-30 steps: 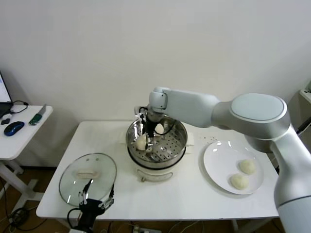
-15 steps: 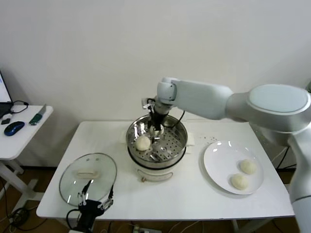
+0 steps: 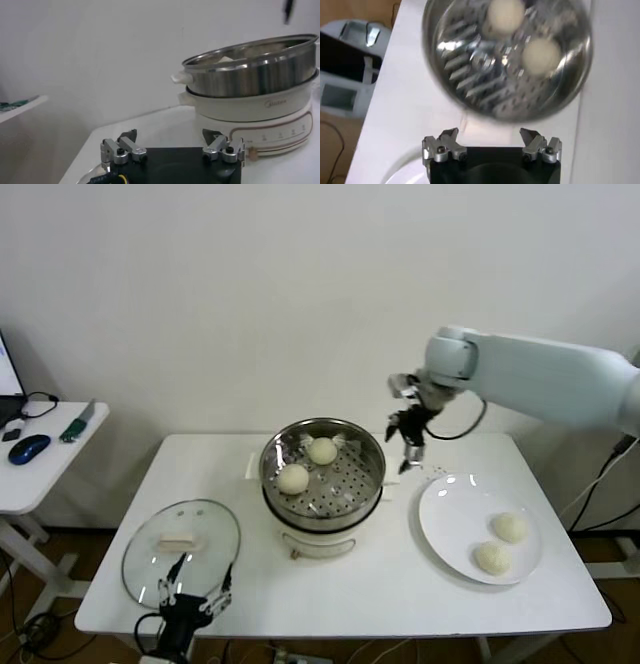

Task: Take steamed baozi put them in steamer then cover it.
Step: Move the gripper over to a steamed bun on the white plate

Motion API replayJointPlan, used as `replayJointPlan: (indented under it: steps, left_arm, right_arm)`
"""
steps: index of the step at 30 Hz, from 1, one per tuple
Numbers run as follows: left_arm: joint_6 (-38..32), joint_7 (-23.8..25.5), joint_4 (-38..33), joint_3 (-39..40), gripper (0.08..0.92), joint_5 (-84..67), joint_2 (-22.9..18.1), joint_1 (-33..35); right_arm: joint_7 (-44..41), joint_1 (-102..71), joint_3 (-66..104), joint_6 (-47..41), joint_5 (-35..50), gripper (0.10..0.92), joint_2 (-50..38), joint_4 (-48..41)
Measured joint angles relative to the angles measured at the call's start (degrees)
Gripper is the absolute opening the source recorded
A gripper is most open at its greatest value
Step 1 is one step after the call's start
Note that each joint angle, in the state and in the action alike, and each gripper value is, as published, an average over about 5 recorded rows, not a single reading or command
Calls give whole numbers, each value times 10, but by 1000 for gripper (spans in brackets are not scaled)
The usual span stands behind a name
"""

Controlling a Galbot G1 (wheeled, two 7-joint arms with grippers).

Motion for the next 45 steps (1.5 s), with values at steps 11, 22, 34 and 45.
replayJointPlan:
  steps: [11,22,34,45]
  left_arm:
    - [10,-2,0,2,823,10,-15,-9]
    - [14,-3,4,3,823,25,-20,-10]
    - [7,-4,16,2,823,36,-21,-1]
    - [7,-4,18,1,823,47,-23,0]
  right_arm:
    - [-11,-116,59,31,-135,823,-126,17]
    - [-15,-228,128,48,-209,823,-166,4]
    - [-10,-290,172,55,-240,823,-159,-20]
    - [-15,-308,187,66,-250,768,-137,-44]
